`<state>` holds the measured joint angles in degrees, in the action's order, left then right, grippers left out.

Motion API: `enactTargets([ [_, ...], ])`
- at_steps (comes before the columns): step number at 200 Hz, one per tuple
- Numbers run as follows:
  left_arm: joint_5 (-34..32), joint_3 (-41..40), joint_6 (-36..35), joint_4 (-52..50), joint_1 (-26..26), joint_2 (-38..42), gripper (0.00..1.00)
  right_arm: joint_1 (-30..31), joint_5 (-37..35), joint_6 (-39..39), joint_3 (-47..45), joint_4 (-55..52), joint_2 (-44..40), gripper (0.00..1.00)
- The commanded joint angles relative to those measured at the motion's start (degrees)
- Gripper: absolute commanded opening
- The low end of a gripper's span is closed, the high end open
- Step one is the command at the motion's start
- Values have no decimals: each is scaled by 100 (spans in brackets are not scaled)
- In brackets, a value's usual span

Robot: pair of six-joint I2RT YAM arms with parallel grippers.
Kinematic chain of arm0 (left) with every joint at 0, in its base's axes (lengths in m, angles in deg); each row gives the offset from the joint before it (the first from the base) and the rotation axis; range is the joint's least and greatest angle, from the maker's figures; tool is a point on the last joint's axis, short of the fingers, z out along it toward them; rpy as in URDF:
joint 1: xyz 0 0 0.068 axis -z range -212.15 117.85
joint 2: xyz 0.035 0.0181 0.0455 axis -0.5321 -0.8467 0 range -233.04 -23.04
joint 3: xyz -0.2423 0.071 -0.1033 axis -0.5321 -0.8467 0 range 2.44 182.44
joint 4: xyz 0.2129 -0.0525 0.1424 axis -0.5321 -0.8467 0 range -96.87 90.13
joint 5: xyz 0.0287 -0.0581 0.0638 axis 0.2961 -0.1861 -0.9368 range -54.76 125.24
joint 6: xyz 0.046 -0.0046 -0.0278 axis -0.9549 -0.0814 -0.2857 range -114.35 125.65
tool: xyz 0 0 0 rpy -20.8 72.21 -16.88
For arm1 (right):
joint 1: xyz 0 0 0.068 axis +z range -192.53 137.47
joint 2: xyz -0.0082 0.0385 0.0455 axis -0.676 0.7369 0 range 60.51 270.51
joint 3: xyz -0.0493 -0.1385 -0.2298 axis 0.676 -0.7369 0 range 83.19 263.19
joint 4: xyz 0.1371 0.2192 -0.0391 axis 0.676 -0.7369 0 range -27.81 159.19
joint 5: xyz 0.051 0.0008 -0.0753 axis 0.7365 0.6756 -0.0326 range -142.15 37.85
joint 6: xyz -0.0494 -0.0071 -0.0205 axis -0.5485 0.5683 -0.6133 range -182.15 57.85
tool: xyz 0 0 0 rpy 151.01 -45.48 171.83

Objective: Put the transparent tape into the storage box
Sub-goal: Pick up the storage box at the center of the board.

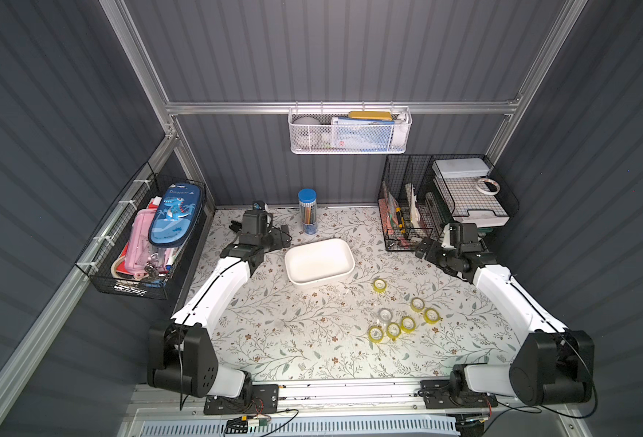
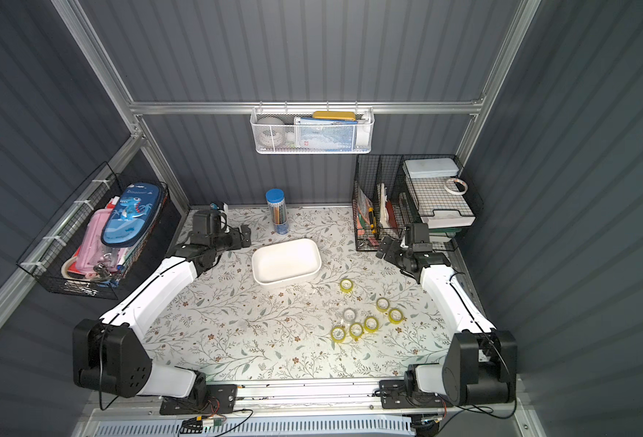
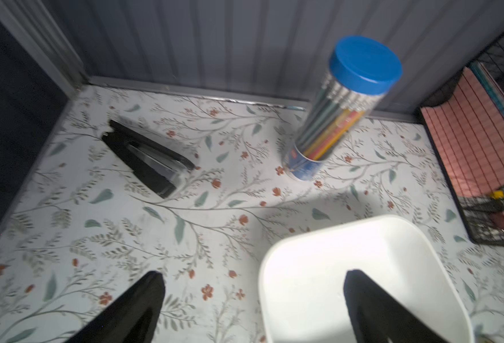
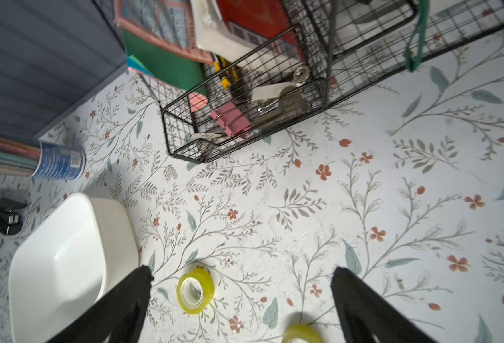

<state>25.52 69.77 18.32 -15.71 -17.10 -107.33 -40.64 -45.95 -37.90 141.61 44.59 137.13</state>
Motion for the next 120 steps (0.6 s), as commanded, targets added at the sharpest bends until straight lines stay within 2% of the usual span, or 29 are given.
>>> enactTargets([
  [1, 191, -60, 860, -965, 94, -429, 99, 123, 137, -193, 162, -565, -9, 99],
  [31, 13, -295, 1436, -1131, 121, -723, 94, 344, -37, -184, 40, -619, -67, 99],
  [76, 56, -530, 1776, -753, 164, -1220, 85, 597, -136, -119, -135, -608, -76, 99],
  [87, -21, -584, 1852, -624, 165, -1341, 79, 635, -110, -88, -170, -590, -69, 99],
  [120, 16, -667, 1879, -363, 164, -1638, 53, 721, -118, -52, -207, -588, -66, 99],
])
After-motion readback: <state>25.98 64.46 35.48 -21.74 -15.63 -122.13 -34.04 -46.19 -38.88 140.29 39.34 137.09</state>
